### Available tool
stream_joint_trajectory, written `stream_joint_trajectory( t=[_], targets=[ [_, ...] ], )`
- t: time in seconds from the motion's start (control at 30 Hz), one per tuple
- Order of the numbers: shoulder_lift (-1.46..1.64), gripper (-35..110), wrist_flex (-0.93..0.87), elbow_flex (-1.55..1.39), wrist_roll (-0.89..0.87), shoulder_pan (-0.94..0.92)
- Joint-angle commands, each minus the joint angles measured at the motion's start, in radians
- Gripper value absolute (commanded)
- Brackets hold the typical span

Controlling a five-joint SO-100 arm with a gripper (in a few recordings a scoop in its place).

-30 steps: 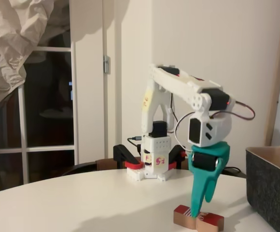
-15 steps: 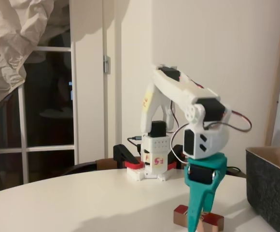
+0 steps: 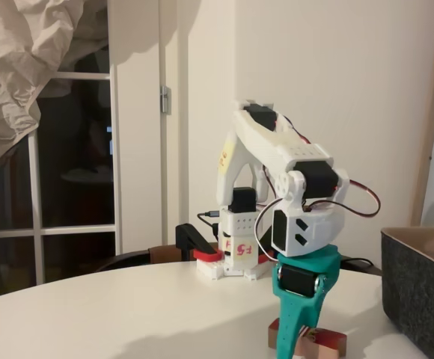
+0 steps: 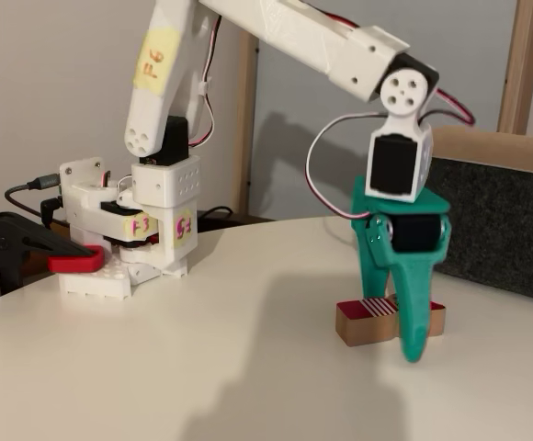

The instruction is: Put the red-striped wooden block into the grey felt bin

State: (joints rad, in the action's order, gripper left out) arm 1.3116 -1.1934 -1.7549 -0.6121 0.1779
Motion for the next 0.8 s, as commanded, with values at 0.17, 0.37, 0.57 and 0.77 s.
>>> stream_joint_trajectory(
  t=[0.17, 0.37, 0.57, 0.77],
  targets=[
    [-0.005, 21, 0.005, -0.002, 0.011, -0.005],
    [-0.011, 14, 0.005, -0.003, 0.020, -0.006],
    [-0.014, 10, 0.005, -0.003, 0.025, -0.006],
    [-0.009, 8, 0.005, -0.003, 0.018, -0.006]
  ],
)
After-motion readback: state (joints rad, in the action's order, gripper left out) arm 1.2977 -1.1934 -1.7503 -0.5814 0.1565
